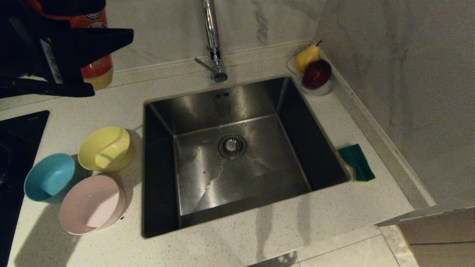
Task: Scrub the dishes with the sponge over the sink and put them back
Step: Squeeze it onto the sponge
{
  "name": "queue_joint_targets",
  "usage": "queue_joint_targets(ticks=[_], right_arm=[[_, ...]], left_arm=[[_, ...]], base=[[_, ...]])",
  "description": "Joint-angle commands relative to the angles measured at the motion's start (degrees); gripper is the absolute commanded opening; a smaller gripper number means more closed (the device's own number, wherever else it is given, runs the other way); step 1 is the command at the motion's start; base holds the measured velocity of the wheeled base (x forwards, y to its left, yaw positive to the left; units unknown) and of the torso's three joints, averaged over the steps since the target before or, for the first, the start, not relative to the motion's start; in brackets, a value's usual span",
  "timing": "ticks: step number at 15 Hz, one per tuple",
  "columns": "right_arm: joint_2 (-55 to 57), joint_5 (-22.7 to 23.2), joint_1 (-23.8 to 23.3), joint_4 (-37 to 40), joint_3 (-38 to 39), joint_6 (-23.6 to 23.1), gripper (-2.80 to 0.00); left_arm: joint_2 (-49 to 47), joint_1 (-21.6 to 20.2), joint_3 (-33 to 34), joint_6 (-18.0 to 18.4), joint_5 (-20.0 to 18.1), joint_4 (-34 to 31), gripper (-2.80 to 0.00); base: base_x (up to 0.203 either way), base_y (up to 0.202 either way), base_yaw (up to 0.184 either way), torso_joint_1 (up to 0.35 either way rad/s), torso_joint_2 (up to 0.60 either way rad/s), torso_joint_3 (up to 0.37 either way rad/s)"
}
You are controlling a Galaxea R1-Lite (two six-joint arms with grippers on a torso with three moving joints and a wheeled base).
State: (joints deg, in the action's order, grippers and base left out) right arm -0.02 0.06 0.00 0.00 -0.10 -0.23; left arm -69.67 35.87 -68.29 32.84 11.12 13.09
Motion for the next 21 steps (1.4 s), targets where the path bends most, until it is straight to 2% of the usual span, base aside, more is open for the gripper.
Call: queue_joint_targets(ticks=[1,4,10,13,15,18,21], right_arm=[[0.0,0.0,0.0,0.0,0.0,0.0,-2.80],[0.0,0.0,0.0,-0.1,0.0,0.0,-2.80],[0.0,0.0,0.0,0.0,0.0,0.0,-2.80],[0.0,0.0,0.0,-0.1,0.0,0.0,-2.80],[0.0,0.0,0.0,0.0,0.0,0.0,-2.80],[0.0,0.0,0.0,0.0,0.0,0.0,-2.80],[0.0,0.0,0.0,-0.1,0.0,0.0,-2.80]], left_arm=[[-4.9,3.7,-2.4,1.7,0.4,0.1,-2.80],[-8.1,6.6,-2.9,5.2,1.1,0.4,-2.80],[-13.6,11.4,-3.4,7.0,4.9,0.8,-2.80],[-18.3,16.0,-3.6,7.2,9.7,1.0,-2.80],[-21.6,17.2,-4.2,7.2,10.3,3.1,-2.80],[-27.1,19.3,-5.0,7.3,15.2,9.1,-2.80],[-31.0,20.5,-6.5,7.4,16.8,9.7,-2.80]], base=[[0.000,0.000,0.000,0.000,0.00,0.000],[0.000,0.000,0.000,0.000,0.00,0.000],[0.000,0.000,0.000,0.000,0.00,0.000],[0.000,0.000,0.000,0.000,0.00,0.000],[0.000,0.000,0.000,0.000,0.00,0.000],[0.000,0.000,0.000,0.000,0.00,0.000],[0.000,0.000,0.000,0.000,0.00,0.000]])
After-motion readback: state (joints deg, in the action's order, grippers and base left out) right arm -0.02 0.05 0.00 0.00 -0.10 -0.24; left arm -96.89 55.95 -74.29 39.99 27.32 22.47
